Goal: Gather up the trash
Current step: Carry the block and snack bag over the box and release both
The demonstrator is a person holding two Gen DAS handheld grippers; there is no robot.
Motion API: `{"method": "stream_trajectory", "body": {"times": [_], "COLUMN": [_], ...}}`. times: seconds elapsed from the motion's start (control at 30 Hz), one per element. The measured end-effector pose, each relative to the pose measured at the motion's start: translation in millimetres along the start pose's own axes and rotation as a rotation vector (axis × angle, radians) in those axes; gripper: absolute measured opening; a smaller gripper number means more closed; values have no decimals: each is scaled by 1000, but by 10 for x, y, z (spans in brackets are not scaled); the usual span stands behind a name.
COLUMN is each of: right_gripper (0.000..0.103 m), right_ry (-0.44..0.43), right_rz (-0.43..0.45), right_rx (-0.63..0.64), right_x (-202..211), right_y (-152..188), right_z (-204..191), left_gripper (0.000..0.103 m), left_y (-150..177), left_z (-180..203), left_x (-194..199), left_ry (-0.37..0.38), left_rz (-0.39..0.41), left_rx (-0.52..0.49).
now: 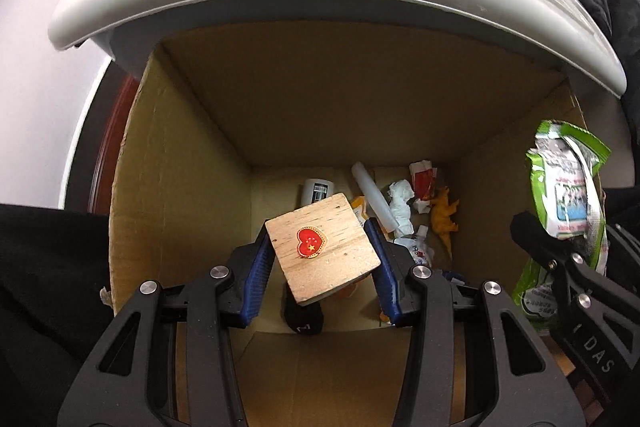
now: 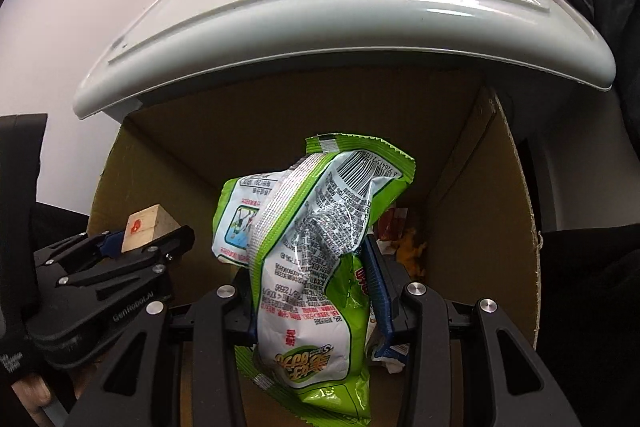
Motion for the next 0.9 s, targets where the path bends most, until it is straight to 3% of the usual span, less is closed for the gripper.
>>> {"method": "stream_trajectory", "body": {"times": [0.9], "right_gripper": [45], "right_ry": [24], "right_rz": [-5], "right_rx": [8], "right_x": [27], "right_y": [-21], "right_z": [-8], "left_gripper": [44], "left_y": [36], "left_z": [36], "left_x": [-26], "left_ry": [-23], "left_rz": [4], "left_rx": [-33]}}
Point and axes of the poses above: each gripper's, at about its wrist camera, not at the fingertips, and x roughly against the way its jaws point, z to its right, y to its underside, the point moved 3 cm from there along -x, roughly the way its jaws point, and after that the axes turned 15 degrees about y, right-handed, at the moved point
